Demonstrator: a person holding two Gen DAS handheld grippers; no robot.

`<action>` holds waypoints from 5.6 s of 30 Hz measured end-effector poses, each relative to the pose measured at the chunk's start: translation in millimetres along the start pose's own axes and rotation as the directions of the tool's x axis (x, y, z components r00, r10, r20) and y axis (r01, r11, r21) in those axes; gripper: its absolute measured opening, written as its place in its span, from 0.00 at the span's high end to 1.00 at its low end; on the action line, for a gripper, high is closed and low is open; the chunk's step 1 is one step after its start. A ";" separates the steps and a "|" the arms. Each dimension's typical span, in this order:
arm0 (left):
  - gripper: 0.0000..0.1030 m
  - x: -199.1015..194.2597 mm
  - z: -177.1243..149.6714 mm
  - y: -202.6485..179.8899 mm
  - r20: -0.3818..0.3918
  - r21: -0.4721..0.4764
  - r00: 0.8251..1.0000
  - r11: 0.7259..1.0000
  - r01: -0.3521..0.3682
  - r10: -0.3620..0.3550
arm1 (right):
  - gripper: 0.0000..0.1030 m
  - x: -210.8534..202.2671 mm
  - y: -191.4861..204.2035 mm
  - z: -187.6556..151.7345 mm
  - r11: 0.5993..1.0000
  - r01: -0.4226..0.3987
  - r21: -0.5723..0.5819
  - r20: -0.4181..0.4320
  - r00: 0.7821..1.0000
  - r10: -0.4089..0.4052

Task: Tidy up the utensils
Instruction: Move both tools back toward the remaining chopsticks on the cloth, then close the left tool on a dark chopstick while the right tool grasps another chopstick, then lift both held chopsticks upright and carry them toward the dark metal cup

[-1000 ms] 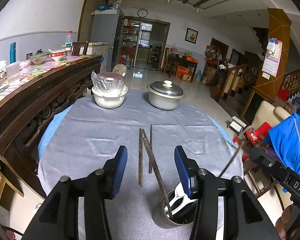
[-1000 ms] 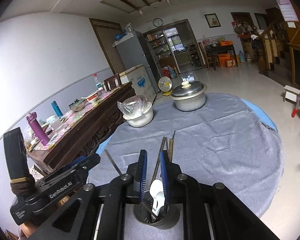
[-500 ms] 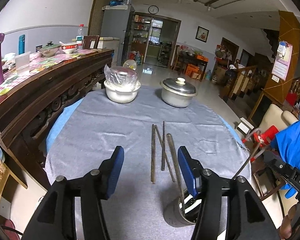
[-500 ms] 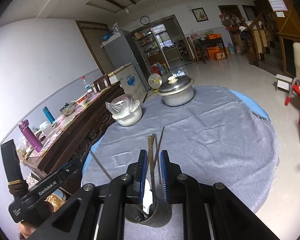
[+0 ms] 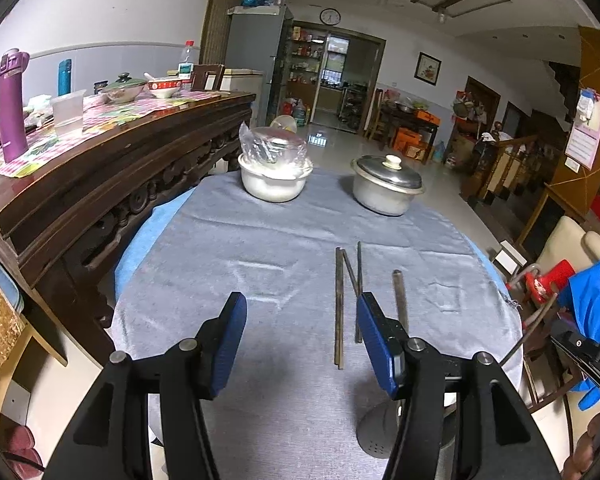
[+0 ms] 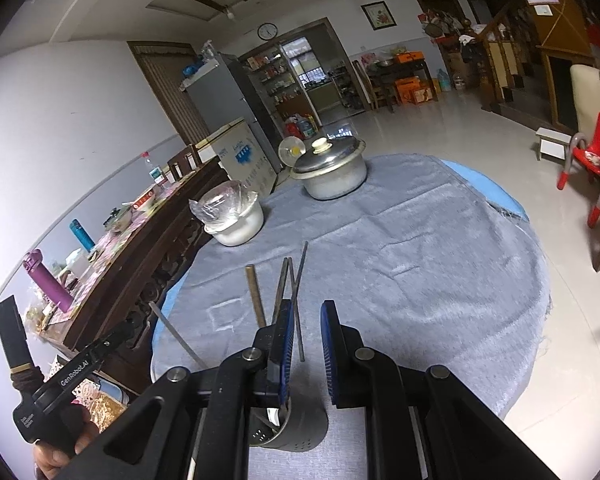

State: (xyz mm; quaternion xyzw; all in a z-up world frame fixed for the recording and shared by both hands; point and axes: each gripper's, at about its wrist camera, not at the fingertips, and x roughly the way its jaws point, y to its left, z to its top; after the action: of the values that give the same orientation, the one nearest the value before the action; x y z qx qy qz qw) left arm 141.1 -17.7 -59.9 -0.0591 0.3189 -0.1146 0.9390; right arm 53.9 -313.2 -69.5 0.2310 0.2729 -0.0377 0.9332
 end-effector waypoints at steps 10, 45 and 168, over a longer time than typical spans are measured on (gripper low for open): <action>0.43 12.4 -3.5 13.4 -0.038 -0.034 0.999 0.999 -0.022 0.021 | 0.85 10.5 -3.2 -3.2 1.000 0.011 0.006 -0.026 1.000 -0.011; 0.43 132.7 -31.6 41.6 -0.294 -0.036 0.952 0.995 -0.095 0.081 | 0.85 86.2 -81.2 -18.4 0.982 0.082 0.168 -0.195 0.980 -0.048; 0.95 131.4 108.0 17.2 -0.067 0.103 0.989 0.985 0.138 -0.132 | 0.94 182.2 -6.6 118.8 0.987 -0.005 -0.161 -0.022 1.000 0.001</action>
State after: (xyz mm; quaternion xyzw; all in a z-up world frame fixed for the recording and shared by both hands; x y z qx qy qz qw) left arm 311.5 -30.3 -54.8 -0.0265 0.3356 -0.1968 0.9209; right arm 265.6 -362.5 -79.7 0.1554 0.2847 -0.0117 0.9459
